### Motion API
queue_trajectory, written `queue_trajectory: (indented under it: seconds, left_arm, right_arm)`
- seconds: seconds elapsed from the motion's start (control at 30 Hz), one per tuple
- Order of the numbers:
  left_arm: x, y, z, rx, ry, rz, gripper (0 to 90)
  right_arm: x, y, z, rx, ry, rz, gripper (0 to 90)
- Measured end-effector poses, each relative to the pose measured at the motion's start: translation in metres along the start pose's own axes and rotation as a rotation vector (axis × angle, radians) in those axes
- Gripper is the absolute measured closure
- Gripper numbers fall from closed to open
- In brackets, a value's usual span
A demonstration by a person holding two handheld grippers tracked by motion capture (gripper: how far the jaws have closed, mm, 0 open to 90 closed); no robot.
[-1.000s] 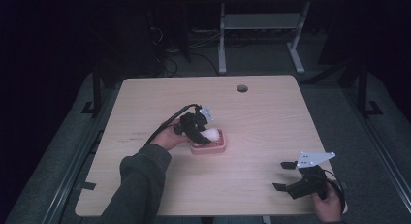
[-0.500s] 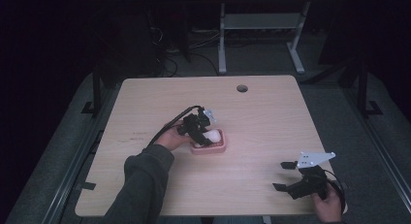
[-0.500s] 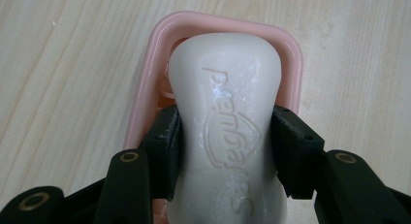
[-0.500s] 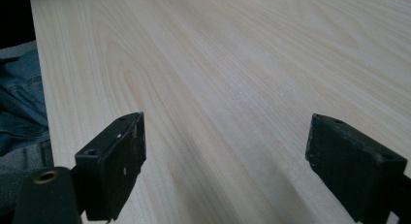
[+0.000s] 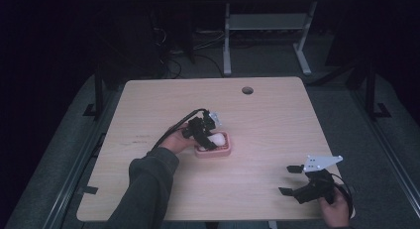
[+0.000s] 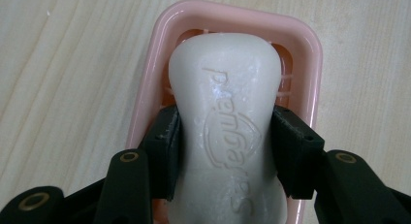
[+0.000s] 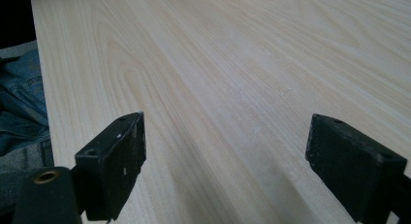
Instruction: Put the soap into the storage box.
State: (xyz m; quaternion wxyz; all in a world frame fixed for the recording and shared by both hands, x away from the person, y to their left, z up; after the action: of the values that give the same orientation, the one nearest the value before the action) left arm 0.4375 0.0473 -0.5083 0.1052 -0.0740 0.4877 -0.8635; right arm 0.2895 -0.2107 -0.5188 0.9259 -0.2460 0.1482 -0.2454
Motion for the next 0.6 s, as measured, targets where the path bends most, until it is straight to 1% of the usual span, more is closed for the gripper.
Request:
queue_trajectory:
  seconds: [0.17,0.27,0.5,0.6]
  left_arm:
    - [0.0007,0.0016,0.0007,0.001,-0.001,-0.002,49.1]
    - [0.0011,0.0014,0.0005,-0.003,0.008,0.000,49.1]
    - [0.0013,0.0014,0.0008,0.002,0.001,-0.001,48.3]
    - [0.0015,-0.0005,0.0024,0.013,-0.002,0.003,46.2]
  right_arm:
    - [-0.0004,0.0000,0.0003,0.001,0.000,-0.001,14.2]
    - [-0.0004,-0.0001,0.0003,0.001,0.000,0.000,14.2]
    - [-0.0006,-0.0001,0.0006,0.002,0.003,-0.001,14.2]
    - [-0.0007,0.0000,0.0008,0.002,0.002,-0.001,14.2]
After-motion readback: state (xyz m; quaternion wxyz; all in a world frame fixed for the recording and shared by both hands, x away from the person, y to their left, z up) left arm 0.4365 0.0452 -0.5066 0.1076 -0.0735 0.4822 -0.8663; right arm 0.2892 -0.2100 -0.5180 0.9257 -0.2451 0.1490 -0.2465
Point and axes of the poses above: each handheld gripper's, and its own axes: y roughly forward along the jaws, z roughly out of its top, x roughly to its right, the point moved 9 cm from there along y, roughly forward along the jaws, and after that the axes turned 7 degrees about x, right-handed, at the moved point
